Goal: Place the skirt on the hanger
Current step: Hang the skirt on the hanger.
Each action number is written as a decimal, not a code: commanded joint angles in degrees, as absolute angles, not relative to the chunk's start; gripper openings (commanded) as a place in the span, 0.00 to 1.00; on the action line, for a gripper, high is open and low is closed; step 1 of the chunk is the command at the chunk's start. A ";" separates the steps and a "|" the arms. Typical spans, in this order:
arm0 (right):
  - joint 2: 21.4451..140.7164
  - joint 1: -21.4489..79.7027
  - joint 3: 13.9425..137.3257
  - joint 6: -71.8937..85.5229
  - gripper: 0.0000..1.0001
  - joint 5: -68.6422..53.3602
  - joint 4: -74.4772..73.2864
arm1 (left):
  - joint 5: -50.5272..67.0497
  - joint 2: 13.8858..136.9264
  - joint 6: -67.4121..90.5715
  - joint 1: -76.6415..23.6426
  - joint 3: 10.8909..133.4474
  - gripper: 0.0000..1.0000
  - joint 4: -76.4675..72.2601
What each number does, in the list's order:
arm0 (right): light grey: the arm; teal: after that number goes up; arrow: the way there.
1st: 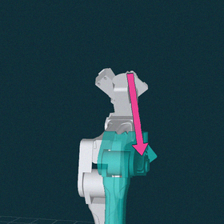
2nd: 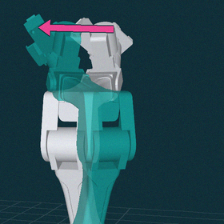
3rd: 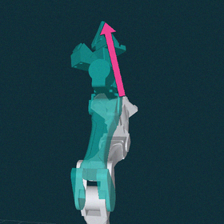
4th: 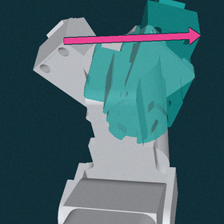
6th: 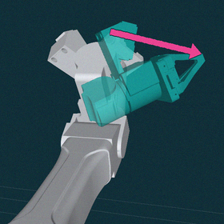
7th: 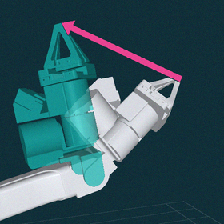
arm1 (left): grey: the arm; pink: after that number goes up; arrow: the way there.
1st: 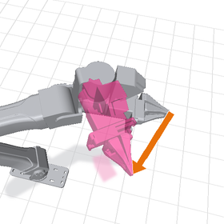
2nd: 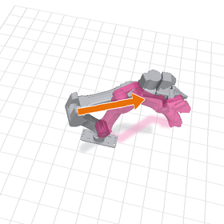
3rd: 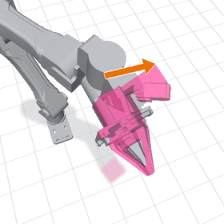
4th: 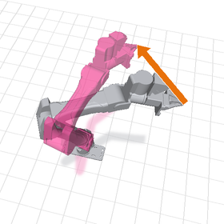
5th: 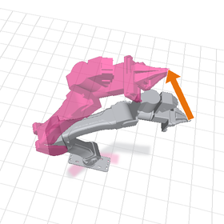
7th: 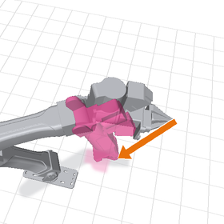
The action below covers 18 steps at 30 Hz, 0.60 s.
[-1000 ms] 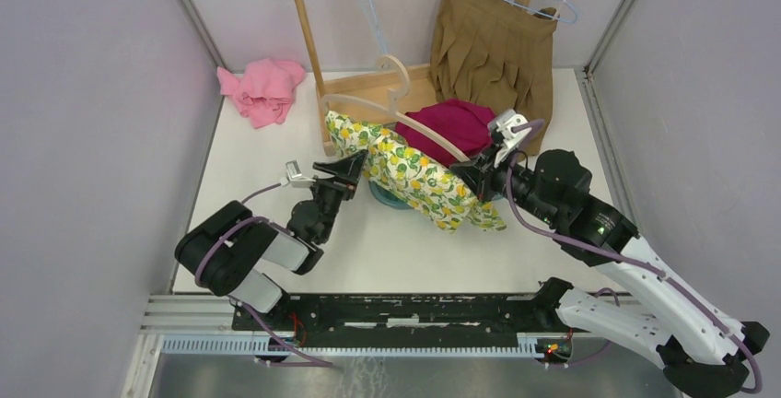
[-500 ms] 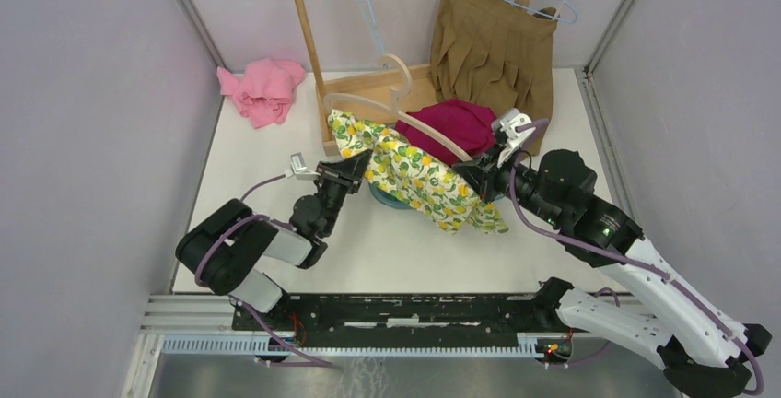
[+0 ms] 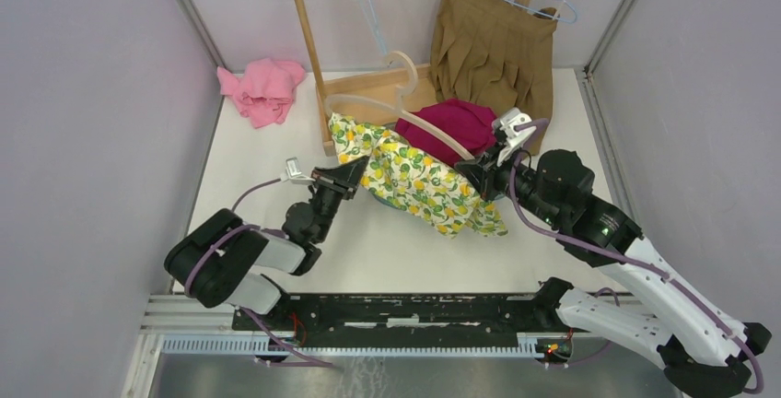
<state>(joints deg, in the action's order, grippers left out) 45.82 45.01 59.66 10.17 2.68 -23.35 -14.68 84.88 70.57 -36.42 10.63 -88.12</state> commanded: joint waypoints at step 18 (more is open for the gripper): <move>49.39 45.26 59.11 10.76 0.01 10.64 -12.85 | -9.99 62.77 63.94 -36.30 7.29 0.15 -80.43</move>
